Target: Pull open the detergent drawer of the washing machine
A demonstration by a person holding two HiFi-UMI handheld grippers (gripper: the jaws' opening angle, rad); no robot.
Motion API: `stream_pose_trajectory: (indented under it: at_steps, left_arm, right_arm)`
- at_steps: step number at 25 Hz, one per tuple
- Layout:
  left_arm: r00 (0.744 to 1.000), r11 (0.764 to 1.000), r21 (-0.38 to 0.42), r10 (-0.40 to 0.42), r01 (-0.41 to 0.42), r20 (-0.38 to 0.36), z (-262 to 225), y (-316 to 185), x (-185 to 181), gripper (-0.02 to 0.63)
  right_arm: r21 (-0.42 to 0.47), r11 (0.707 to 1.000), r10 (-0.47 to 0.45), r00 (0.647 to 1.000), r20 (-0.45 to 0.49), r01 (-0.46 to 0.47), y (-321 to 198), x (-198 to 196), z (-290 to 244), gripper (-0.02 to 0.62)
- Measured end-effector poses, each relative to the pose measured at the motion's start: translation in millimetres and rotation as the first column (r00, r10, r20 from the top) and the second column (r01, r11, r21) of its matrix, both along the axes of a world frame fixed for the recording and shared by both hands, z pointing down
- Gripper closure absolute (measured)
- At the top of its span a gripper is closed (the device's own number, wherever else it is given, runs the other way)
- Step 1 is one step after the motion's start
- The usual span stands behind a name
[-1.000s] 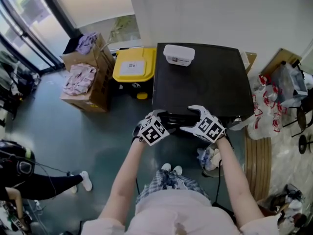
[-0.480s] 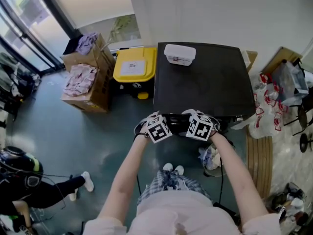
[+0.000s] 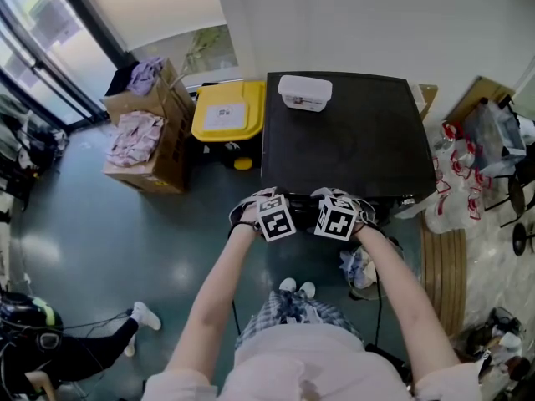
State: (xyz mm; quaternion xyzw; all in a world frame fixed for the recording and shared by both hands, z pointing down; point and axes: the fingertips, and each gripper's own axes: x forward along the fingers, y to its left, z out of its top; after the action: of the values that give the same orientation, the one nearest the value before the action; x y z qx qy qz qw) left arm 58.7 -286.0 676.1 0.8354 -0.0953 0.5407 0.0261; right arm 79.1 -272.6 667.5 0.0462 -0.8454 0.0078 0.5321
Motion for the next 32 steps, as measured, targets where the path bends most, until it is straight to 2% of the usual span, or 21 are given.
stream_pose_trajectory:
  at_steps: [7,13,21,32]
  left_arm:
    - [0.999,0.999,0.023,0.023,-0.024,0.023,5.0,1.5,-0.5,0.252]
    - [0.999,0.997,0.066,0.023,-0.025,0.038,3.2,1.0,-1.1,0.262]
    - [0.998,0.984,0.181,-0.014,0.003,0.061,5.3,-10.4,-1.2,0.370]
    - [0.993,0.943,0.333,-0.060,0.022,0.102,3.2,-24.7,-4.7,0.489]
  right_arm:
    - [0.045,0.999,0.030,0.999,-0.019,-0.029,-1.9,-1.0,6.8,0.255]
    - [0.132,0.991,0.036,0.998,-0.044,-0.030,-9.9,-0.5,4.1,0.341]
    - [0.244,0.969,0.072,0.992,-0.102,-0.045,-22.4,2.6,5.4,0.453]
    - [0.378,0.926,0.096,0.977,-0.190,-0.017,-29.8,4.1,8.2,0.509]
